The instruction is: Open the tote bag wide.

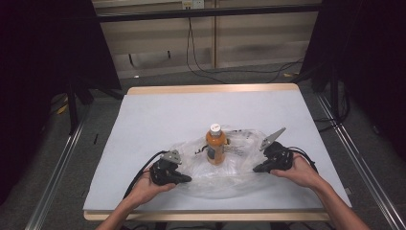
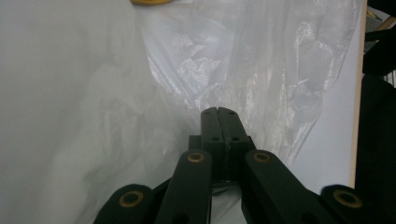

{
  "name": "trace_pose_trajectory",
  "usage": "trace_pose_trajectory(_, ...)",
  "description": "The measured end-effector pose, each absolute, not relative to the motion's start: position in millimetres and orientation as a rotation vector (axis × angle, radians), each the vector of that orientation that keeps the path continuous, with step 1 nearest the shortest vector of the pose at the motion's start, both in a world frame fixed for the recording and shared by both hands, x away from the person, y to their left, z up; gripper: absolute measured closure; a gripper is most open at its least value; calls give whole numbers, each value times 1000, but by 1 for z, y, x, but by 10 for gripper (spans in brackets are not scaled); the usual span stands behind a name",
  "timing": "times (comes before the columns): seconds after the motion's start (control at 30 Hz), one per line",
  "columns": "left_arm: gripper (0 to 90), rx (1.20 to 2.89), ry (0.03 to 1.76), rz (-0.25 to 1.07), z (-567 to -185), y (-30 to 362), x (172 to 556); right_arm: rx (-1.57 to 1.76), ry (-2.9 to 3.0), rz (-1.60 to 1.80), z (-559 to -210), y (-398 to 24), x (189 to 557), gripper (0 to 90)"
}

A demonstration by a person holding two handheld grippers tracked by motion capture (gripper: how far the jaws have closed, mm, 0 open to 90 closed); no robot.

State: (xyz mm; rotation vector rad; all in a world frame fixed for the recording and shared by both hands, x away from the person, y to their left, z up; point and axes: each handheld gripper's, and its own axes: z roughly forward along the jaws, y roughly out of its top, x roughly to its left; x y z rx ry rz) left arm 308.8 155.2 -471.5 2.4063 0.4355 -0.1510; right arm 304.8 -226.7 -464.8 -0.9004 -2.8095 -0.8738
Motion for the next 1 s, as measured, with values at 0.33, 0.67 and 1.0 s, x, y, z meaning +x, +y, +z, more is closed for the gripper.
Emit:
trace_pose_trajectory(0.33, 900, 2310, 469, -160, -461, 155, 307, -930, -2770, -1029, -463, -223, 300, 900)
trace_pose_trajectory(0.67, 900, 2248, 390, -113, -415, 151, 314, -868, -2759, -1225, -420, -217, 302, 900)
trace_pose_trajectory(1.0, 900, 2342, 460, -95, -413, 114, 372, -933, -2738, -1262, -407, -202, 347, 900)
